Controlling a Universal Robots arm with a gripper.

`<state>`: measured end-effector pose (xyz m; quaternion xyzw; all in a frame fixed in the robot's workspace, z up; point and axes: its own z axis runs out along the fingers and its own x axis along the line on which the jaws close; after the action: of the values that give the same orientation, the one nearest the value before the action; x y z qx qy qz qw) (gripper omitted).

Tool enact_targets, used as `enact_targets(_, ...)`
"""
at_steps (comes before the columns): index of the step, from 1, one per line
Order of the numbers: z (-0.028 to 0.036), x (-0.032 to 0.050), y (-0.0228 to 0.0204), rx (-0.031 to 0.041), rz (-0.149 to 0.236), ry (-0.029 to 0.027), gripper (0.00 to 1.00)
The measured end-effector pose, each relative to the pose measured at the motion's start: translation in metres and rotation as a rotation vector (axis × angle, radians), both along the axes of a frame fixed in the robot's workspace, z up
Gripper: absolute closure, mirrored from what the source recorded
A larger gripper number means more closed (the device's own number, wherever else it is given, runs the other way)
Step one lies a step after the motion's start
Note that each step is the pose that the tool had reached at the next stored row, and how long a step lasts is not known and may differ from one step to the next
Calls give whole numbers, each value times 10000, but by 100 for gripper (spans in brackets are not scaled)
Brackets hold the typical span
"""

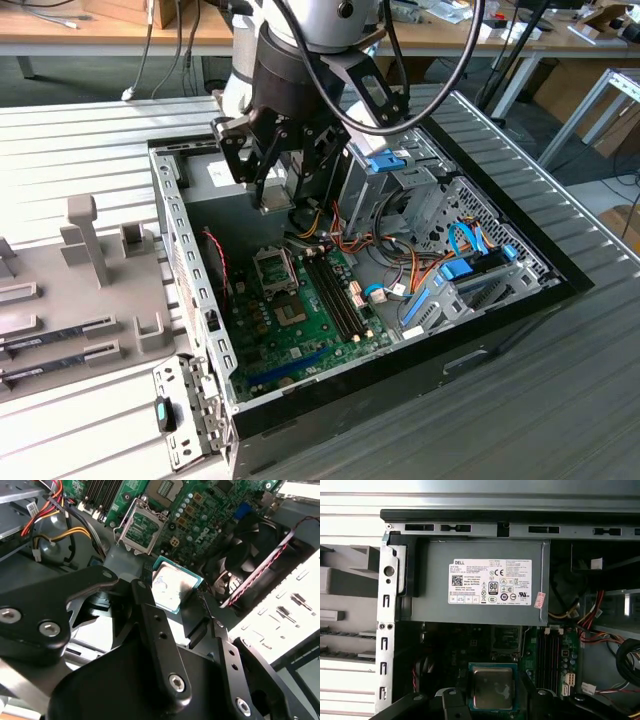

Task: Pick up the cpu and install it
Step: 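Pick up the cpu and move it towards the insertion slot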

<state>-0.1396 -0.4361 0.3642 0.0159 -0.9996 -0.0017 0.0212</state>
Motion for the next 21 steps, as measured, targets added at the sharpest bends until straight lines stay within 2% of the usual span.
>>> enact_targets(21, -81, 157, -65, -6, 1, 0, 53)
